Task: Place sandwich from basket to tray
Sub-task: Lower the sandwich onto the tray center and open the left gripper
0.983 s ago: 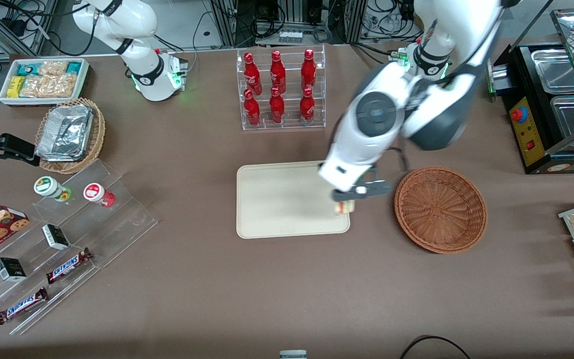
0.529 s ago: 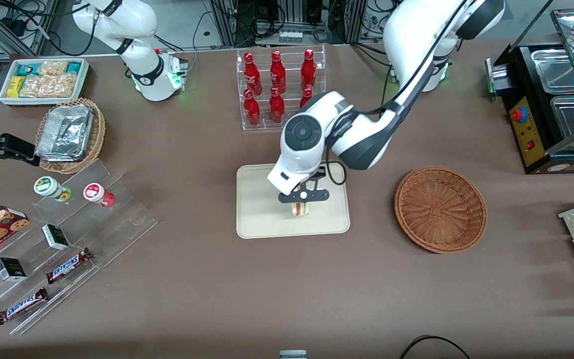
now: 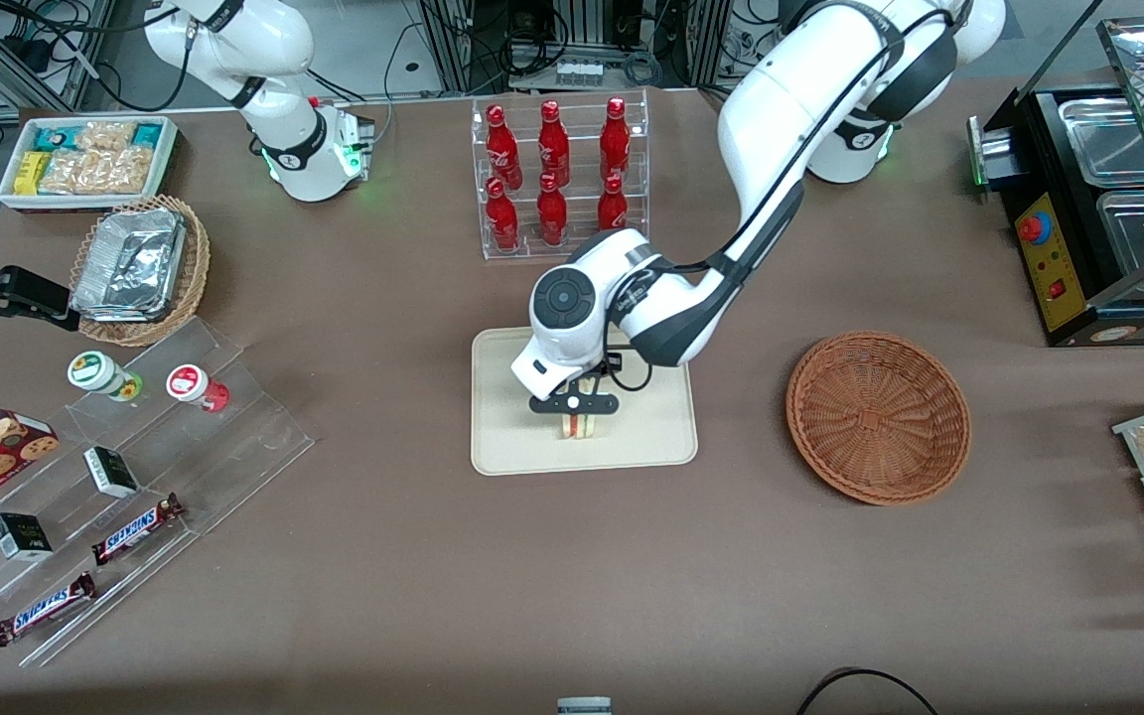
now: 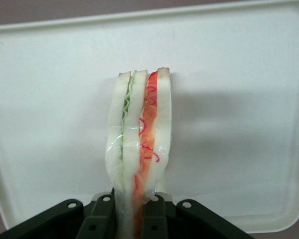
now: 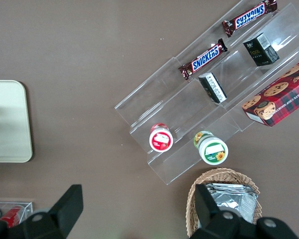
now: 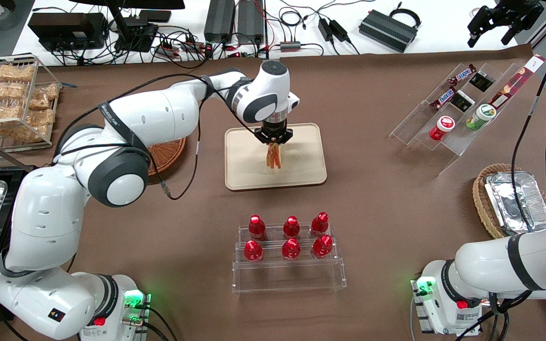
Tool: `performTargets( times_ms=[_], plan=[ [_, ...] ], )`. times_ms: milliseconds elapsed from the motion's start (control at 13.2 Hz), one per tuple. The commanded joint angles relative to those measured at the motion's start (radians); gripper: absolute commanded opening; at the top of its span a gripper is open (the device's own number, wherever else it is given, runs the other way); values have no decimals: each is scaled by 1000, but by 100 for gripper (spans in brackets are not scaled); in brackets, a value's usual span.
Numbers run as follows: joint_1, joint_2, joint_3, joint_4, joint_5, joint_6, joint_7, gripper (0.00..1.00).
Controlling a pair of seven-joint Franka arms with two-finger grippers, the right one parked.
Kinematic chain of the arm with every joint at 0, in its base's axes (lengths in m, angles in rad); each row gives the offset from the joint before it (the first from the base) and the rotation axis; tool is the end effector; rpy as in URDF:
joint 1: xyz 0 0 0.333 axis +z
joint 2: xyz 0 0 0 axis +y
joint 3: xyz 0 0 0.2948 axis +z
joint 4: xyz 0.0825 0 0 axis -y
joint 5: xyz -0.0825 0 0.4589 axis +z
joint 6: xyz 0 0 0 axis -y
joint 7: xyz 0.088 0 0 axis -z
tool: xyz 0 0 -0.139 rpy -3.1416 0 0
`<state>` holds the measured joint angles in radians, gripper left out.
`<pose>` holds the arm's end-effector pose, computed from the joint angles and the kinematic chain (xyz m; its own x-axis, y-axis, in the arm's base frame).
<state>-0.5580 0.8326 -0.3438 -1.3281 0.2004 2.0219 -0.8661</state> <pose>0.5241 -0.5719 0.1597 0.9920 -0.0370 -0.1204 -0.0393 -0.9991 -0.0165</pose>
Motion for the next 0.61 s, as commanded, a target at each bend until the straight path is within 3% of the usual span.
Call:
performTargets(
  times_ms=[0, 76, 151, 227, 529],
  plan=[
    [-20, 32, 8, 35, 24, -2, -22, 0],
    [-20, 36, 8, 35, 24, -2, -33, 0],
    [-20, 36, 8, 35, 24, -3, -39, 41],
    [-17, 31, 8, 35, 24, -8, -37, 99],
    [-2, -48, 9, 50, 11, -107, -42, 100]
  ],
)
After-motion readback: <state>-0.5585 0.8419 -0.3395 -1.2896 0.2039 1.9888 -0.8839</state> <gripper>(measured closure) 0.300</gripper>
